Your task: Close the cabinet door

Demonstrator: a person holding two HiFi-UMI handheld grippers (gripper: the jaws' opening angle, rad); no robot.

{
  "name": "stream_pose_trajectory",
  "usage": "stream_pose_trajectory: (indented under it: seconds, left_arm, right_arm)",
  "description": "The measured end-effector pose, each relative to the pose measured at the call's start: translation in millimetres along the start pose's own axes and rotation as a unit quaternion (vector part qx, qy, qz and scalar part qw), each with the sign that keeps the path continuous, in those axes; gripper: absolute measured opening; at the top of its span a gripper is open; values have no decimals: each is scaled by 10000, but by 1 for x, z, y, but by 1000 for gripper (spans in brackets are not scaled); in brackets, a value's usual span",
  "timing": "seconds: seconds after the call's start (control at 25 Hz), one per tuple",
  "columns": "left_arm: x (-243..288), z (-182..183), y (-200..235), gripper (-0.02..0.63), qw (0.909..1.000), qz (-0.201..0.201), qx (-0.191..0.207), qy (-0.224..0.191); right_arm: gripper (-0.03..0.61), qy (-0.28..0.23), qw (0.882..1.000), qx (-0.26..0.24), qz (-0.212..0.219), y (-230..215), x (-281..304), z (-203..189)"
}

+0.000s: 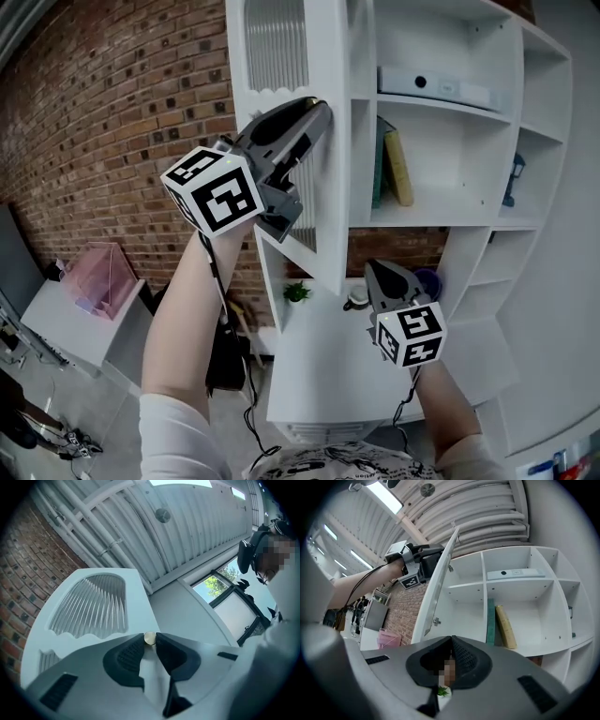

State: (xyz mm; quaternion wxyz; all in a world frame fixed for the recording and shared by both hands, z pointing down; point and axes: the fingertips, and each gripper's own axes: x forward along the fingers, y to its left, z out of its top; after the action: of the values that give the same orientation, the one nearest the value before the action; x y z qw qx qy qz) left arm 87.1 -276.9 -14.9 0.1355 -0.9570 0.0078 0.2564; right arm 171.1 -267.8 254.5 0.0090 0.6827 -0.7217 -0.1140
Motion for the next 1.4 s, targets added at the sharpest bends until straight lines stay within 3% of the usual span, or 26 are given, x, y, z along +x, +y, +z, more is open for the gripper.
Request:
stream_pose_trajectory:
  seconds: [0.2, 0.64, 0.88, 1.4]
  left_arm:
    - [42, -29, 10, 91, 9985, 381, 289, 255]
    - [92, -64, 38, 94, 9929, 1079, 496, 61]
    - [112, -81, 55, 94, 9860, 1439, 805, 230]
    - [137, -104, 84, 96, 9763, 1694, 1273, 432]
  right_arm:
    - [15, 26, 9998, -39, 202, -41, 3, -10]
    - [15, 159, 9987, 20, 489, -102, 22, -39]
    - [15, 114, 9970, -16, 771, -119, 37, -46]
    - [15, 35, 9957, 85, 921, -159, 74, -59]
